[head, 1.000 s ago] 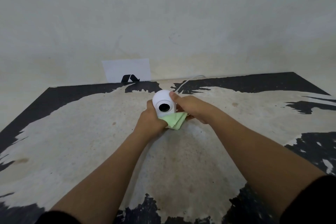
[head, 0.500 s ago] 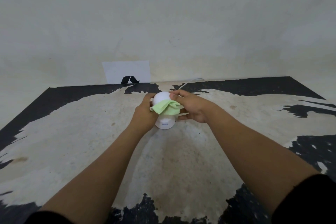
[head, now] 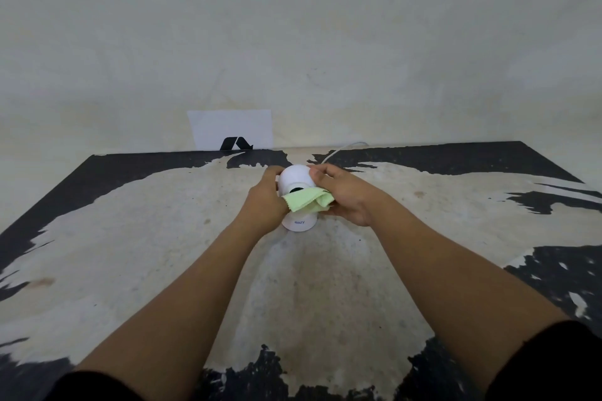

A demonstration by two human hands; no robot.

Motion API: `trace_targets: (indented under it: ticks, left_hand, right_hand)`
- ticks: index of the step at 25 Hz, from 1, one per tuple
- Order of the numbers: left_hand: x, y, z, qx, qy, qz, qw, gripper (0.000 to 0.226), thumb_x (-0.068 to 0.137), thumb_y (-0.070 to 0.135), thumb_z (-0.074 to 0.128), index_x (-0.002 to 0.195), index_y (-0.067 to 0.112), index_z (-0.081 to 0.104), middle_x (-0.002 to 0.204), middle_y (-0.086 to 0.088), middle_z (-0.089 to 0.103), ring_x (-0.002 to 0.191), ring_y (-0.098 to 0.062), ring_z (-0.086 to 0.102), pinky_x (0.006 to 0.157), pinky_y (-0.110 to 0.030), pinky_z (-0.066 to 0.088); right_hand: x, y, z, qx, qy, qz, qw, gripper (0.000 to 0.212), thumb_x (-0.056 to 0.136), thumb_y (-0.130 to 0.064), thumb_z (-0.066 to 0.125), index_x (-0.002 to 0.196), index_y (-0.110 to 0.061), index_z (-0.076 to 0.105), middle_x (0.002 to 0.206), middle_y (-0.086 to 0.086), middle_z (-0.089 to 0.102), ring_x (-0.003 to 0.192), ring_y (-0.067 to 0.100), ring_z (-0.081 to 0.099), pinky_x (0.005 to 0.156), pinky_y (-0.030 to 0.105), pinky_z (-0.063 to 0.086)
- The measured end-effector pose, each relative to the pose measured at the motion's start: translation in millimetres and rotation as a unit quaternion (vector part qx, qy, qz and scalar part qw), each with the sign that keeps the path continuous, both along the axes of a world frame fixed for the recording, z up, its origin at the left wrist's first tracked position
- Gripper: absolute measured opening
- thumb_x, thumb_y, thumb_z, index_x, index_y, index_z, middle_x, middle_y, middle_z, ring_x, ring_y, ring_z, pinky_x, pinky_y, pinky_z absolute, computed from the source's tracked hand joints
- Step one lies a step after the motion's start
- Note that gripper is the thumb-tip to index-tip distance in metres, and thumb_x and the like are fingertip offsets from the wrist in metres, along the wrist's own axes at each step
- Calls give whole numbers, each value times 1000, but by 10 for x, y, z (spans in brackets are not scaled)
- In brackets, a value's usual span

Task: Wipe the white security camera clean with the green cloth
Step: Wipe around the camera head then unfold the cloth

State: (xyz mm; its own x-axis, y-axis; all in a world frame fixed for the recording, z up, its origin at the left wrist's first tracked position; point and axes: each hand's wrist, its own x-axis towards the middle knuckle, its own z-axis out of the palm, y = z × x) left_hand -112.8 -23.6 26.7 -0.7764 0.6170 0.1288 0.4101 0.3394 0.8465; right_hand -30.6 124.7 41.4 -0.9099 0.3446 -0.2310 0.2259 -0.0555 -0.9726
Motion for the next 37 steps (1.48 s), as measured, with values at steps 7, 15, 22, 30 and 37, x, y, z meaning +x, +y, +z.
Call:
trace_targets:
  ticks: [7, 15, 22, 30, 37]
  left_hand:
    - [-2, -111, -47, 97, -156, -32, 982, 38, 88, 39, 61, 124, 33, 51, 117, -1, 62, 106, -23, 64, 80, -40, 57]
    - [57, -122, -31, 111, -209, -51, 970, 57, 86, 31, 65, 137, 33, 40, 120, 0, 59, 103, -14, 61, 80, -33, 54]
    - [52, -134, 53, 129, -284, -47, 949, 48, 86, 45, 59, 130, 30, 48, 127, -1, 58, 109, -21, 61, 89, -40, 51]
    - [-45, -72, 94, 95, -282, 4, 955, 26, 94, 40, 45, 111, 23, 55, 113, -2, 69, 93, -26, 64, 87, -50, 53]
    - [-104, -79, 96, 110, -316, -1, 942, 15, 94, 33, 46, 96, 29, 60, 104, -6, 67, 84, -30, 63, 85, -58, 53]
  right_hand:
    - [68, -48, 22, 22, 16, 1, 1000, 27, 97, -44, 43, 114, -34, 61, 117, 2, 67, 100, 22, 64, 97, 40, 50]
    - [181, -151, -286, 126, 85, 15, 988, 87, 72, -22, 81, 143, -33, 32, 136, 0, 51, 118, 21, 58, 97, 41, 51]
    - [129, -237, -345, 185, 107, -63, 975, 63, 81, -24, 72, 134, -37, 41, 122, -4, 59, 103, 14, 61, 87, 32, 52]
    - [102, -221, -225, 186, 92, -80, 975, 48, 81, -47, 65, 125, -35, 47, 120, -5, 64, 109, 15, 60, 95, 47, 51]
    - [64, -339, -231, 282, 67, -83, 954, 72, 74, -33, 76, 133, -25, 36, 111, -3, 53, 96, 18, 54, 75, 28, 39]
